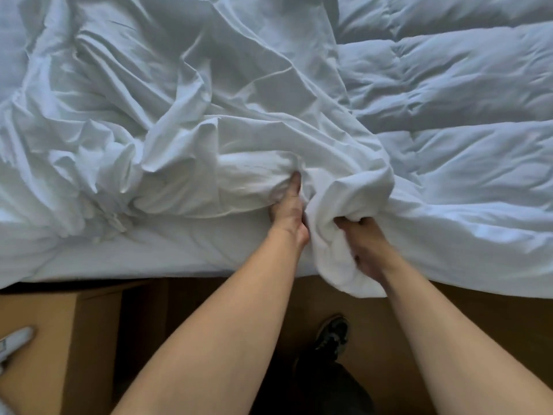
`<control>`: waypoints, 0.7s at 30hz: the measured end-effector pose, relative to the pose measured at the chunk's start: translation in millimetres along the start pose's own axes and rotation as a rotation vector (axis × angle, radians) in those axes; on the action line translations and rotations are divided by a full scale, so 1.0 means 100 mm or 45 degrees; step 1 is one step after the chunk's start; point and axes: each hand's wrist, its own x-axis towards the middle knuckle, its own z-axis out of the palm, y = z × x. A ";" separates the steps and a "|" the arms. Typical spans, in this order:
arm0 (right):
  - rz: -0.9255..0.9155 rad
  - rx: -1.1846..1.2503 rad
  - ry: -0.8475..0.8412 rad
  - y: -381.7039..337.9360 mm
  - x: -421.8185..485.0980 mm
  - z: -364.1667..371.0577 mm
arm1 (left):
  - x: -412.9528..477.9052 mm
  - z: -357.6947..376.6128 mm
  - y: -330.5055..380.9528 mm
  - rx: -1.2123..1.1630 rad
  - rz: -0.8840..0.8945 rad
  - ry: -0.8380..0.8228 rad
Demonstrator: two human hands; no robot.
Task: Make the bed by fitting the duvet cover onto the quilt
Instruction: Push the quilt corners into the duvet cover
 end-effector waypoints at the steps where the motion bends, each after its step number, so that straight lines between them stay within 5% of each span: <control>1: -0.024 -0.028 0.022 0.05 0.01 -0.05 | 0.03 0.06 -0.04 -0.032 0.113 0.148; 5: -0.197 -0.406 0.407 0.14 0.09 -0.57 | 0.15 0.12 -0.08 -0.033 0.578 0.633; 10: -0.397 -0.750 0.649 0.10 0.07 -1.61 | 0.05 -0.06 -0.20 0.038 0.696 0.916; 14: -0.416 -0.833 0.753 -0.12 0.04 -2.45 | -0.07 0.02 -0.53 0.018 0.567 0.842; 21: -0.190 -0.902 0.648 -0.06 -0.12 -2.18 | -0.27 -0.21 -0.75 0.214 0.402 0.695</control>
